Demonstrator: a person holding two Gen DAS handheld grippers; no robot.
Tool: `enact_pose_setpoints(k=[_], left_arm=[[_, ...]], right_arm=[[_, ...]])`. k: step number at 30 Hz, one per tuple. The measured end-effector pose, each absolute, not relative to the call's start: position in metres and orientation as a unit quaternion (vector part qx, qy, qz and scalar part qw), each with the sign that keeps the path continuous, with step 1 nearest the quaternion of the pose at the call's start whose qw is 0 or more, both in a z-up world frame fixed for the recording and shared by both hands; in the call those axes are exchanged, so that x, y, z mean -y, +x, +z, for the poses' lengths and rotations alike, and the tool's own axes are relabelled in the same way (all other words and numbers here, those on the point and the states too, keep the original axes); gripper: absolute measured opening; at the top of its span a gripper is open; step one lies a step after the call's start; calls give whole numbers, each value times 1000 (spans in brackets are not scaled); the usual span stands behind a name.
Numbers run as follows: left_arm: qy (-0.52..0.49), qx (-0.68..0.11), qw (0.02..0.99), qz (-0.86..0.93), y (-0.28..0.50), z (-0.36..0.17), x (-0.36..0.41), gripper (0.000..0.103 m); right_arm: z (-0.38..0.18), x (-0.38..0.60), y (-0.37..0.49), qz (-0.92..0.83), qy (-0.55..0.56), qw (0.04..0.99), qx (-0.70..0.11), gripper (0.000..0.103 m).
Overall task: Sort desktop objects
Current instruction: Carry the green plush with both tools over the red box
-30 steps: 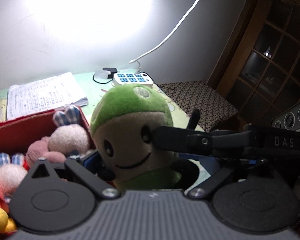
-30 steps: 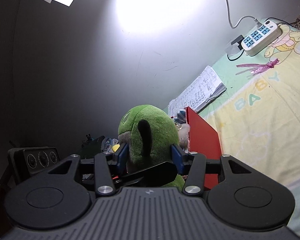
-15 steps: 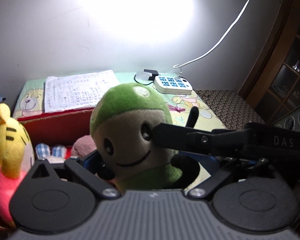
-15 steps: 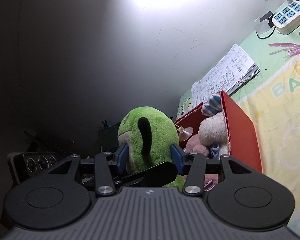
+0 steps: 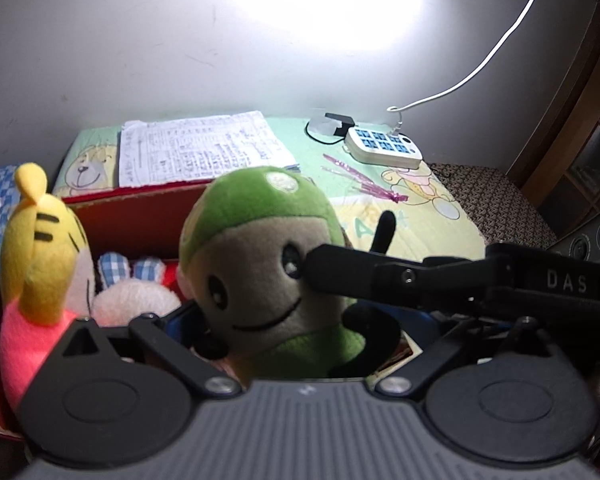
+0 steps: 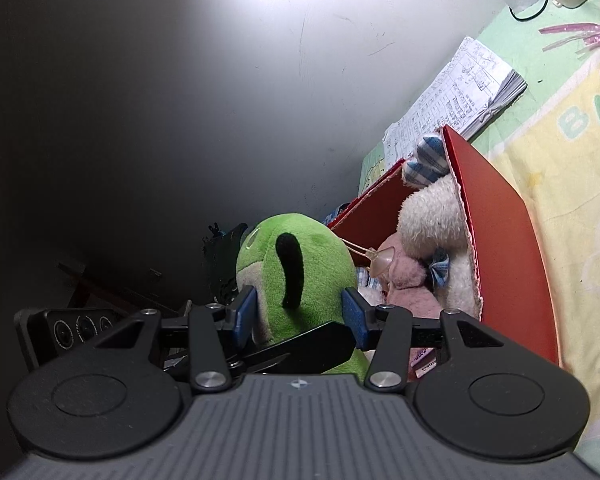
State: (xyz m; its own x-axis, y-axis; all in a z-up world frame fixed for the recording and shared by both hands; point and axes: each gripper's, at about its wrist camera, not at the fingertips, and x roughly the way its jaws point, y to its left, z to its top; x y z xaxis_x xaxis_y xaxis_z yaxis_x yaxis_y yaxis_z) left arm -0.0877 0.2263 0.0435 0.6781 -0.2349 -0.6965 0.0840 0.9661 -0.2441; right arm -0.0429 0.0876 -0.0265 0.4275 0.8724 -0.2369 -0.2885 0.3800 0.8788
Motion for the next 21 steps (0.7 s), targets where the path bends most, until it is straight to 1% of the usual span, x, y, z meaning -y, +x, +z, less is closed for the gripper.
enact_pose_setpoints(k=[15,21], left_arm=[[-100,-407,905,-76,-69,33,-236,101],[-109,-412,901,-82,-68,28,-243,103]], right_arm=[[-38,-97,-31,371,422,741,-369,50],[-37,-101,-32,360,402,755,-373,49]])
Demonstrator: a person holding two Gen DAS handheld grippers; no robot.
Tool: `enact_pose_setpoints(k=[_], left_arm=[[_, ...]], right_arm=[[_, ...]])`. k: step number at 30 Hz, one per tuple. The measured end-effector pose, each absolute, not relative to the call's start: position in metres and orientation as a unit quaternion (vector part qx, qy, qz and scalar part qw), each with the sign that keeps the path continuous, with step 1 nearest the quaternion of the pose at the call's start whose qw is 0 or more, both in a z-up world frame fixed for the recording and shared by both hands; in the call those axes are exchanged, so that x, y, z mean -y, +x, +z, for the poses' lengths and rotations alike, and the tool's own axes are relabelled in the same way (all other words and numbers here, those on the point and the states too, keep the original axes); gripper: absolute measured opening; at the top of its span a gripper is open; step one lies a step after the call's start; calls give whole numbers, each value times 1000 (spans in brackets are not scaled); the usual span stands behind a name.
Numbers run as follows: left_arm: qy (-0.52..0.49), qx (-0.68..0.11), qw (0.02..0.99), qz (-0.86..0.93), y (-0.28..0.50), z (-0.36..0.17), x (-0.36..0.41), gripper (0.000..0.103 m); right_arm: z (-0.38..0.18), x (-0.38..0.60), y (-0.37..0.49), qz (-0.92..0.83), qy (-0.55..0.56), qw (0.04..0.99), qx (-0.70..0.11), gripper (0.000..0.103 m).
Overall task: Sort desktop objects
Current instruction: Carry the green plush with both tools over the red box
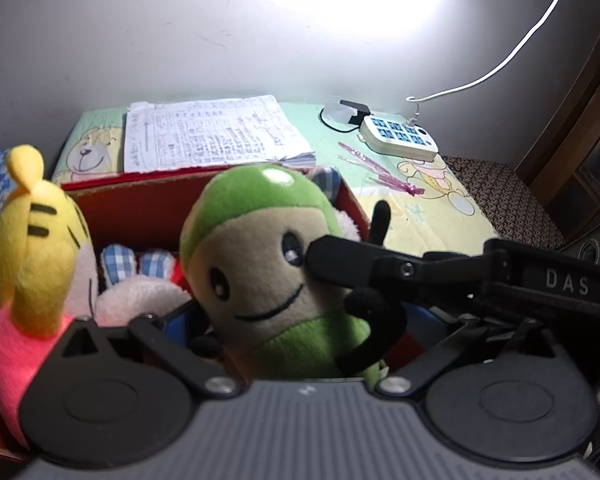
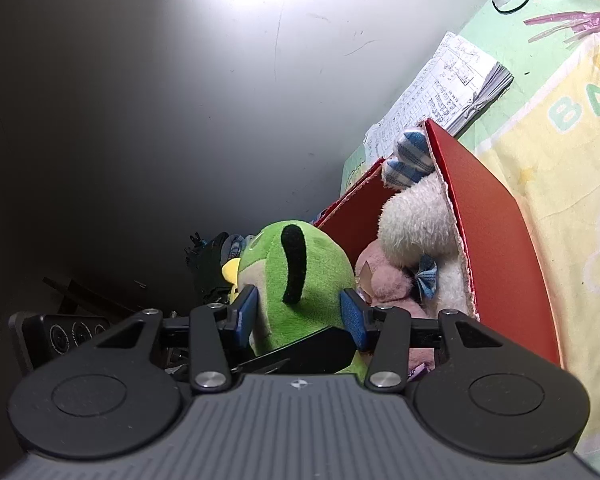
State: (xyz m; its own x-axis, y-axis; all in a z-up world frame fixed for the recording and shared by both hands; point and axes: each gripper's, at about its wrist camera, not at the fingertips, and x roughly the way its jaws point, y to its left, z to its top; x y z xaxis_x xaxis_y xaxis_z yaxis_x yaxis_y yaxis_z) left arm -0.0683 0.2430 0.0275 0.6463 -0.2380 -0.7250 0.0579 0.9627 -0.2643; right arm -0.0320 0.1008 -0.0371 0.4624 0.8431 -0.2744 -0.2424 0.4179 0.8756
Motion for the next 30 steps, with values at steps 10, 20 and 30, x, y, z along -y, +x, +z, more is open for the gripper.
enact_pose_setpoints(k=[10,20,30], left_arm=[[-115,-421,896,-84,-68,20,-260,102],[-100,-418,899,-90,-68,19,-260,102],[-71,-427,898,-81,-72,12,-261,102]], right_arm=[[-34,-119,-33,332,363,777,-393,49],[-27,-113,-42,312,344,797,-387,45],[-24,-112,-44,287,295,831,-375,43]])
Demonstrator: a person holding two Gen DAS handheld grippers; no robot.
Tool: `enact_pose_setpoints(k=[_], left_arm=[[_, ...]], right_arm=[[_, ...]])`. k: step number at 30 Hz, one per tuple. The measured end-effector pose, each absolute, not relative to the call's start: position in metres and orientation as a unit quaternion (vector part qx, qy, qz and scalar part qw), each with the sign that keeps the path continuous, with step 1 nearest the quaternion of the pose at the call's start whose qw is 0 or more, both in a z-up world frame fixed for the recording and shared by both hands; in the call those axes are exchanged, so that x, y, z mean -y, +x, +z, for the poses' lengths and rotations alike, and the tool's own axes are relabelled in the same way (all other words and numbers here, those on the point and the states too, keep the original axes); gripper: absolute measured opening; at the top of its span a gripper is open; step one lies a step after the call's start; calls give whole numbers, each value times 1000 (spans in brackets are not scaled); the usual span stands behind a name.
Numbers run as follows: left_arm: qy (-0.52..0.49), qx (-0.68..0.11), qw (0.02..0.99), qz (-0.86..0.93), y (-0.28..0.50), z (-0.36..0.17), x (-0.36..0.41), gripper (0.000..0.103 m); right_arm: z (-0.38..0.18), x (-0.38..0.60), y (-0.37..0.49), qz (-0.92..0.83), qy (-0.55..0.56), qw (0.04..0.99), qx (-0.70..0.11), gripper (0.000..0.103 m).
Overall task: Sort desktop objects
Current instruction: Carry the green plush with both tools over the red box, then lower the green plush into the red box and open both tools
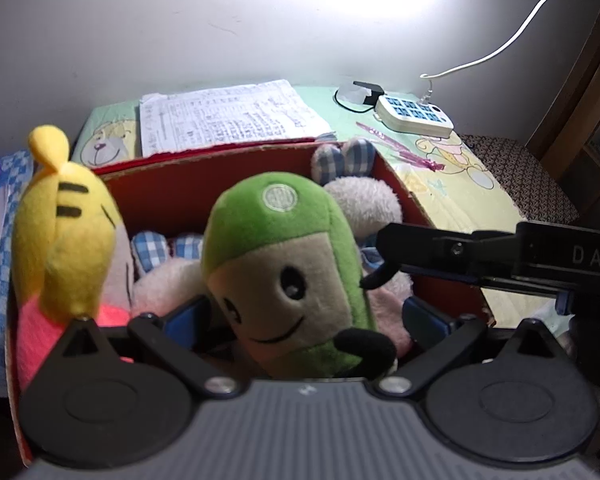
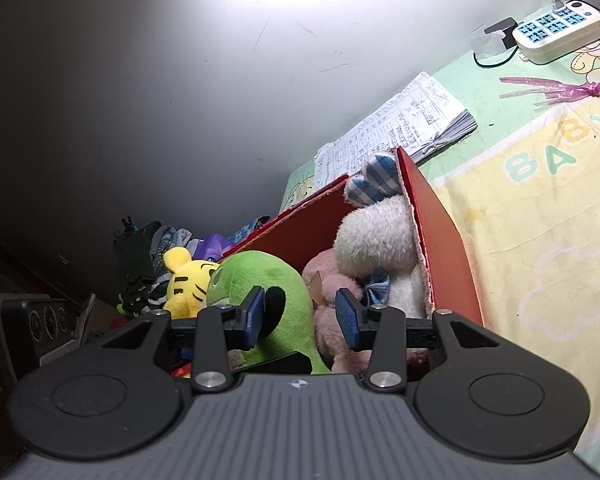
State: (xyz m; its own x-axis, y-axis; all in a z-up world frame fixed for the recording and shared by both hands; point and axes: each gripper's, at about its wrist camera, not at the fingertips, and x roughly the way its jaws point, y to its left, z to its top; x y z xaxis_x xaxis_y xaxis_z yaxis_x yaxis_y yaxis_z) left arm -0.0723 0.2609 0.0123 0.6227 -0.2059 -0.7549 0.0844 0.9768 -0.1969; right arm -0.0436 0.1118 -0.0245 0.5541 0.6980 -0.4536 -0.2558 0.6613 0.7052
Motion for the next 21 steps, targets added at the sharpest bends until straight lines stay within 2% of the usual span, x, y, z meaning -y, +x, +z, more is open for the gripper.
enact_pose_setpoints(k=[15,17,18,20,21], left_arm=[[-39,-421,904,-62,-73,8,-260,101],[-42,-419,905,-62,-73,7,-260,101],[-40,-419,905,-60,-72,7,-259,101],[-34,-420,905,-57,-71,6,-257,101],[-33,-419,906,-55,-71,6,-257,101]], right_arm=[[-28,-138,-41,308,261,830,-383,36],[-26,-134,-42,288,232,850,-376,19],[-27,-134,-40,276,214,854,-385,2],[-28,-137,-41,276,186,861,-384,2],[-27,-138,-43,279,186,860,-384,10]])
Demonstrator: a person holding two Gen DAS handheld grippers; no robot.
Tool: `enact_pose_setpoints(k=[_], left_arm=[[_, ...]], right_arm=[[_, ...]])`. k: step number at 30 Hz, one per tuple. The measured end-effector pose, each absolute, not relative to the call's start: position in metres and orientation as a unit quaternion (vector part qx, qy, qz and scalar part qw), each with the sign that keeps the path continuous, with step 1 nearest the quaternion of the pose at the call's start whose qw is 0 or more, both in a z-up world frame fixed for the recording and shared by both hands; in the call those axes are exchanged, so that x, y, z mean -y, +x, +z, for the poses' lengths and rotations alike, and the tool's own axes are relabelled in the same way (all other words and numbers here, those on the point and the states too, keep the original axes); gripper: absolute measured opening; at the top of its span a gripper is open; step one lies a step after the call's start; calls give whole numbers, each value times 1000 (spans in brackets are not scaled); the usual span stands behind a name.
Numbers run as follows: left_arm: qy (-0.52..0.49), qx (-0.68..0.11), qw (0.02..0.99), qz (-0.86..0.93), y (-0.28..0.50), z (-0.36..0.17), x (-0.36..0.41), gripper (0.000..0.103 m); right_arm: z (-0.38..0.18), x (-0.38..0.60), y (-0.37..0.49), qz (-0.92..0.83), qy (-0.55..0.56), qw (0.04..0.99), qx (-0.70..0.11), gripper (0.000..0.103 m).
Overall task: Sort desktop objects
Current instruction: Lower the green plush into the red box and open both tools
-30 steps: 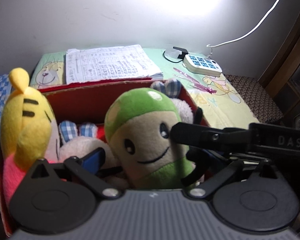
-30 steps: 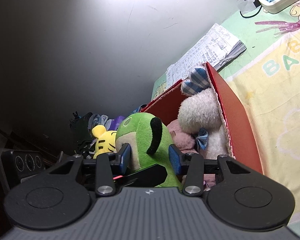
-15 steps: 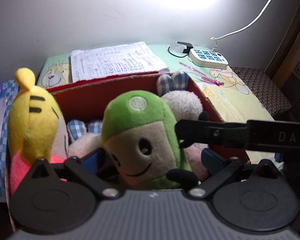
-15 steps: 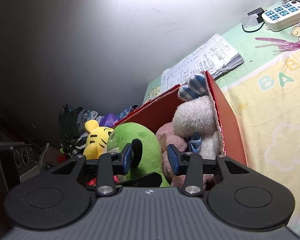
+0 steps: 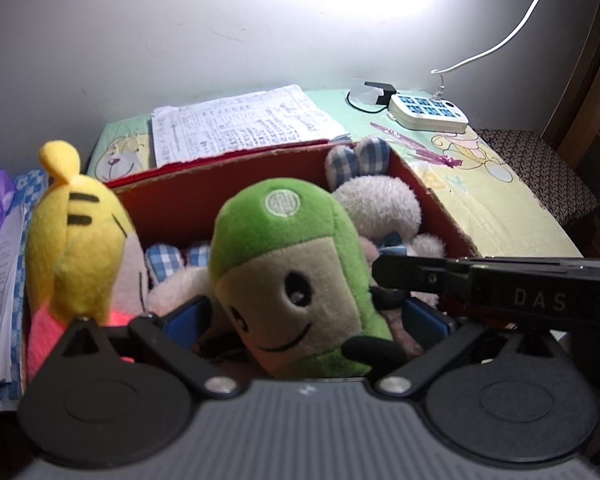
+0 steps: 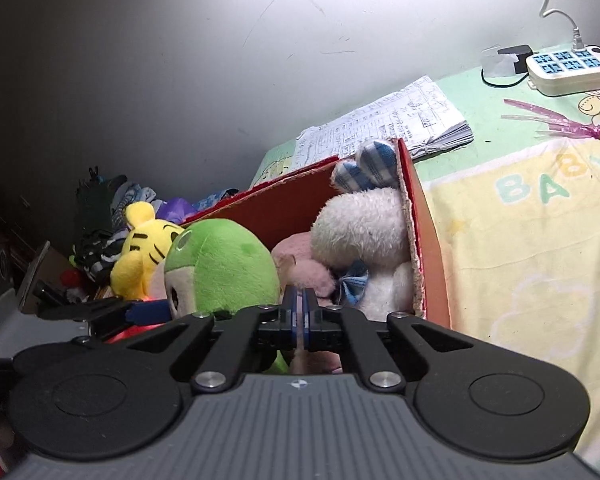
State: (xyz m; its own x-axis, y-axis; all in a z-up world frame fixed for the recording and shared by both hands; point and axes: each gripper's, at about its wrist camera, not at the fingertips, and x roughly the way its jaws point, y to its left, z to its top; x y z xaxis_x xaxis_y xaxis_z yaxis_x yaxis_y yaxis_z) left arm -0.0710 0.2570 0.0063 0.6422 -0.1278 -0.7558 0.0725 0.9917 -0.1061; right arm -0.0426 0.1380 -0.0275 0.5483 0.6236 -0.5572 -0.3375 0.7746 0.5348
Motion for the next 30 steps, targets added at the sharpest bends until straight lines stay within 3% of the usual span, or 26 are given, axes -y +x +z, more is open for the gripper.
enact_pose_setpoints(k=[3,6,16,30], left_arm=[[-38,-417,906,-56,-71,6,-260,102],[-31,-419,906,-54,-71,4,-258,102],[-19,-429,902,-35,-68,0,-248,102],[11,-442,897,-11,-64,-8,-235,103]], right_arm=[[-29,-131,-45,290,229,850,-376,18],[-31,-128,-46,284,227,852,-377,7],[-30,-132,-55,275,193,872,-356,2],[-31,-136,-58,272,168,883,-343,2]])
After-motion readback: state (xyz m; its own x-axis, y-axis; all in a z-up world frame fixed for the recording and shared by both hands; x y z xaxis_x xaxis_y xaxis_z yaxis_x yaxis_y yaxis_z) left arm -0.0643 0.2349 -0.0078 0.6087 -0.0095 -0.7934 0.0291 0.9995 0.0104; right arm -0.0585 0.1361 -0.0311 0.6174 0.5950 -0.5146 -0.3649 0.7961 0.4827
